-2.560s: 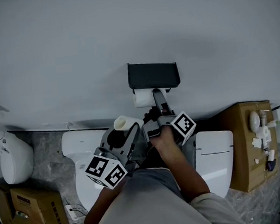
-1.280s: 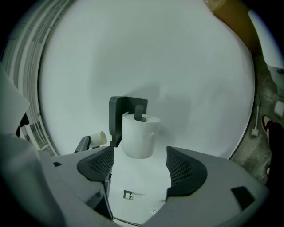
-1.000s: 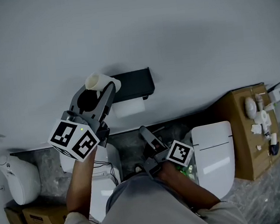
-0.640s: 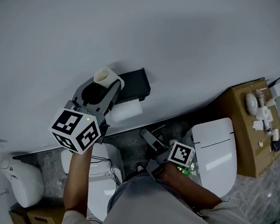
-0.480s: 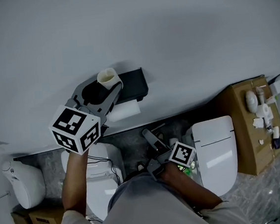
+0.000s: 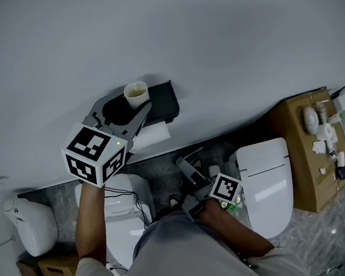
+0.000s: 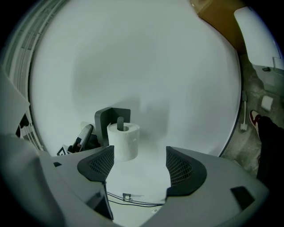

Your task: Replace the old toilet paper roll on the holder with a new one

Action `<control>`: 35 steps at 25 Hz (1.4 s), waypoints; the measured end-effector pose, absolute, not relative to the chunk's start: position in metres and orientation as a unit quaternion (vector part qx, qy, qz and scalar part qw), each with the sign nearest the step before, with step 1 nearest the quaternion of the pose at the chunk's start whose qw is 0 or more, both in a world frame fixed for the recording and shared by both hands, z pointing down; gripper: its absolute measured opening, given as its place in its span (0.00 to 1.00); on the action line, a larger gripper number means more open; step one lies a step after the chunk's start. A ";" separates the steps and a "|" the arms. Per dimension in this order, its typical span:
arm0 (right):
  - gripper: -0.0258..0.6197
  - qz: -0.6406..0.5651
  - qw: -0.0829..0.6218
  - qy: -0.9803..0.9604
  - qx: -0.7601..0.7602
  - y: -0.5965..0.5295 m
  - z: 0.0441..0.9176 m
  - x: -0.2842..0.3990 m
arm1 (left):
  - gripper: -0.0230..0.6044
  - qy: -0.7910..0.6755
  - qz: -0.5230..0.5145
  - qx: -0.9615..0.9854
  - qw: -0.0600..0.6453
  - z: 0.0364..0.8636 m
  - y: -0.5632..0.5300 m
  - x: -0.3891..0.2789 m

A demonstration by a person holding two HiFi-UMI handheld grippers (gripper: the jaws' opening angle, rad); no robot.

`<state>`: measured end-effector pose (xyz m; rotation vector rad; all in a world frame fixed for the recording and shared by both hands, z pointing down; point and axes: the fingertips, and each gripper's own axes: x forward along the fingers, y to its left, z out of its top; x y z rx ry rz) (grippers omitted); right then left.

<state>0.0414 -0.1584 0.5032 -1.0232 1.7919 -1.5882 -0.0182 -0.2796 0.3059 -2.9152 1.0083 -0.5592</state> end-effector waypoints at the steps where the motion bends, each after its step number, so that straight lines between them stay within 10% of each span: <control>1: 0.63 -0.592 0.263 0.660 -0.381 -0.157 0.505 0.041 | 0.30 0.324 -0.176 -0.930 0.003 0.305 -0.279 -0.020; 26: 0.62 -0.512 0.236 0.747 -0.351 -0.169 0.458 0.034 | 0.38 0.352 -0.124 -0.927 -0.040 0.302 -0.265 -0.050; 35: 0.20 -0.394 0.165 0.813 -0.395 -0.179 0.426 0.068 | 0.38 0.399 -0.047 -0.914 -0.058 0.279 -0.231 -0.084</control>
